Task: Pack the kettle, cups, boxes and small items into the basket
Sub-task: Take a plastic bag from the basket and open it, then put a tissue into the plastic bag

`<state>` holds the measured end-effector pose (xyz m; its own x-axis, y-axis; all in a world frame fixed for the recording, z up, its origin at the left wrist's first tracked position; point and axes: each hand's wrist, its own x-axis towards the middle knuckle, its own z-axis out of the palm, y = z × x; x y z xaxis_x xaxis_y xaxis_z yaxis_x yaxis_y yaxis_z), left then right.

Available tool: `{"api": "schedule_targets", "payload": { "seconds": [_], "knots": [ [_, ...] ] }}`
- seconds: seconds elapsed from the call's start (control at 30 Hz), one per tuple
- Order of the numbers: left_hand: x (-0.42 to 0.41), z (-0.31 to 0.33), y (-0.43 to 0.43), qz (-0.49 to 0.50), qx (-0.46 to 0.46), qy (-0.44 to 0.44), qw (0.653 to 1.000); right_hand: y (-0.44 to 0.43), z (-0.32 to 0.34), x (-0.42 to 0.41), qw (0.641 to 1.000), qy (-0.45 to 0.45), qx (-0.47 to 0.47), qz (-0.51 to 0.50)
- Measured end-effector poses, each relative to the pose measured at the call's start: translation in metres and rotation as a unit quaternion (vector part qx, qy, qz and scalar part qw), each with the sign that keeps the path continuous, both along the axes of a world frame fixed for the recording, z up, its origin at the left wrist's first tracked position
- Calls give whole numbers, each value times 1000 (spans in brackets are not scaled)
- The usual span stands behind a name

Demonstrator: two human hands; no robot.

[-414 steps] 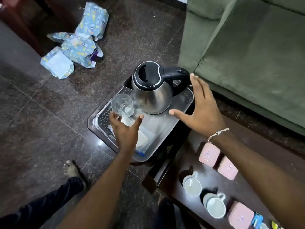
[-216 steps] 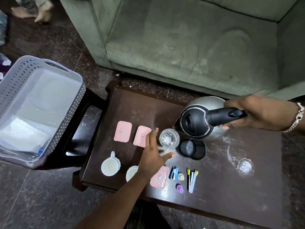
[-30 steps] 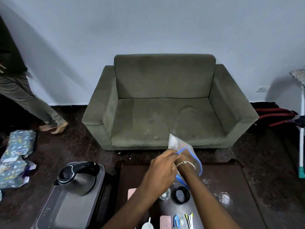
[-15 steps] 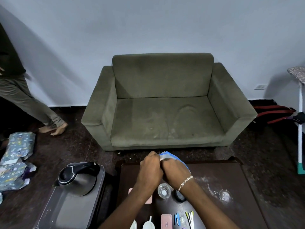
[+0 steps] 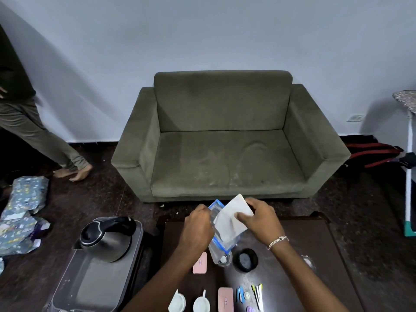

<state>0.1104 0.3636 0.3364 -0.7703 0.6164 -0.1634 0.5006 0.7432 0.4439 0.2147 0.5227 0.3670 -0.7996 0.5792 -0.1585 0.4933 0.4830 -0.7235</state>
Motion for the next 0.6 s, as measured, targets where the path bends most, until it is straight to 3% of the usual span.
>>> {"api": "schedule_targets", "payload": {
  "seconds": [0.17, 0.33, 0.6],
  "knots": [
    [-4, -10, -1, 4, -11, -3, 1000, 27, 16, 5, 997, -39, 51, 49],
    [-11, -26, -4, 15, -5, -17, 1000, 56, 15, 21, 999, -13, 7, 44],
    [-16, -71, -10, 22, 2, -41, 999, 85, -78, 55, 998, -50, -45, -9]
  ]
}}
